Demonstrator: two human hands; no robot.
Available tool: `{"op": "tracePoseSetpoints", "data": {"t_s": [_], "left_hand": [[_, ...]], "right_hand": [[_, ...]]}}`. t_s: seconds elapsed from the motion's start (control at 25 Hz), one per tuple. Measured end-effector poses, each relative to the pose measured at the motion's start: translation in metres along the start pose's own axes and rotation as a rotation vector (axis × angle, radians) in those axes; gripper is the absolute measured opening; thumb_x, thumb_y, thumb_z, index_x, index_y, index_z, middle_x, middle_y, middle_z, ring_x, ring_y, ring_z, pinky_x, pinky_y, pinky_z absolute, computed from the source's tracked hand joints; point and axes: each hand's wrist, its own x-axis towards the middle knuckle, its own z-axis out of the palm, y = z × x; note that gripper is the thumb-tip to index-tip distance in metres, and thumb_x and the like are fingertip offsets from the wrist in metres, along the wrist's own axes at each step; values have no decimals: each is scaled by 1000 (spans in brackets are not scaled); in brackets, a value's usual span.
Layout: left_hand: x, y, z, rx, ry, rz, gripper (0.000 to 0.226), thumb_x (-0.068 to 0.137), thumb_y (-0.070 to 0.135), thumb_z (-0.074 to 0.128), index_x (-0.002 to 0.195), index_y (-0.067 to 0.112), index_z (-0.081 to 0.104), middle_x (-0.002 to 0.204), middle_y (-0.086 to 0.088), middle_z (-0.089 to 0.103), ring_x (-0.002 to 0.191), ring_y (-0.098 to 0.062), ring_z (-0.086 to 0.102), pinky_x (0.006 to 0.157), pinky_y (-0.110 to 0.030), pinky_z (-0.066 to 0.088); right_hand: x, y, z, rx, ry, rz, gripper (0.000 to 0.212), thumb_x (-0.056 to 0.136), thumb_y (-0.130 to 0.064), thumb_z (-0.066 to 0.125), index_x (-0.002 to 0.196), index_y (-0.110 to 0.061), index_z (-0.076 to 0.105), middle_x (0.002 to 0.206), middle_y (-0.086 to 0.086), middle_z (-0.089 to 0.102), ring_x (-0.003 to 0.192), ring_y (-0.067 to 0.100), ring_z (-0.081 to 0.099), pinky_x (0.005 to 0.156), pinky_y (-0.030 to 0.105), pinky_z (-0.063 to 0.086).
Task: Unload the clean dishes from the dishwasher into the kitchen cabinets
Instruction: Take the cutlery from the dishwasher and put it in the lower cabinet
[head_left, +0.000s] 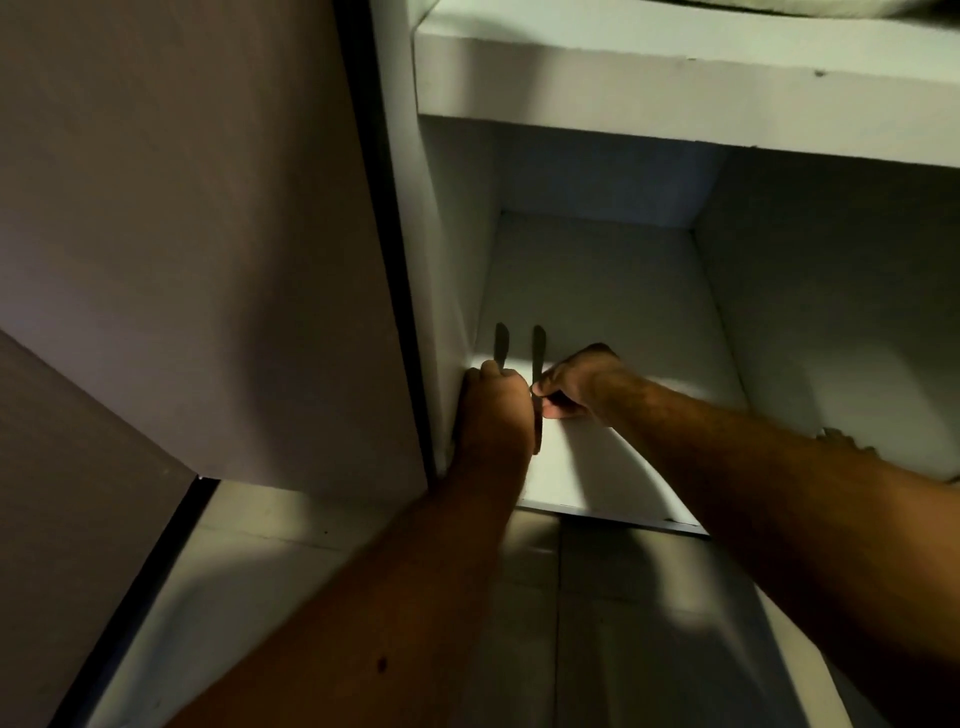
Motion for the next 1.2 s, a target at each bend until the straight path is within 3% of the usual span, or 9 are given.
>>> {"op": "tracePoseSetpoints", "data": {"t_s": [0.2,0.28,0.36,0.48,0.64,0.8,0.88,1.04,1.2], "left_hand": [[-3,6,-1,41,-81,-35,31,95,6,45,123,-6,49,122,-18,49,113,-32,49,92,-34,42],[-3,3,3,-18,-14,-40,23,88,5,52,108,-6,57,102,-16,58,95,-29,59,74,-32,46],[-3,-2,9,121,7,67,20,73,7,64,91,-1,64,80,-13,58,72,-26,58,59,-31,40],[-16,-12,28,233,51,213,23,81,2,53,99,-5,65,86,-19,60,78,-32,58,68,-37,50],[-18,-15,37,252,8,227,35,97,6,30,119,-8,52,111,-26,55,103,-38,54,87,-43,50],[-20,-15,32,254,25,228,38,91,4,30,114,-7,58,106,-24,58,100,-36,58,87,-40,51],[-24,-13,24,194,97,220,45,89,4,25,110,-5,63,101,-22,63,95,-34,61,86,-38,52],[-25,-14,13,63,205,242,27,68,7,61,92,-2,69,83,-16,66,76,-29,65,72,-35,56],[-29,-16,12,166,196,291,44,41,20,88,79,2,76,71,-11,68,68,-23,66,71,-28,57]], "right_hand": [[11,4,10,-78,101,-35,12,89,-11,71,88,1,69,70,11,71,64,20,71,73,33,62],[14,6,13,-106,117,-86,12,89,-12,71,93,0,73,74,9,74,71,20,73,79,34,61],[17,9,14,-98,99,-138,15,88,-11,70,97,1,74,82,8,75,76,21,73,84,36,60],[19,12,17,-208,180,-214,15,86,-20,74,84,-5,75,79,8,76,76,22,74,81,38,61],[13,12,17,-203,168,-226,18,82,-20,79,91,-6,73,88,10,75,79,21,74,81,35,61],[13,8,14,-245,87,-284,22,88,-10,71,107,1,70,103,12,73,72,18,69,79,31,59],[15,6,18,-385,148,-301,20,85,-16,75,100,-3,74,98,10,75,83,21,72,84,35,59],[14,4,26,-448,218,-335,19,87,-20,72,99,-5,74,98,10,73,93,24,69,86,37,58],[14,1,29,-419,241,-321,19,90,-23,70,100,-7,72,99,9,71,93,22,68,87,35,58]]}}
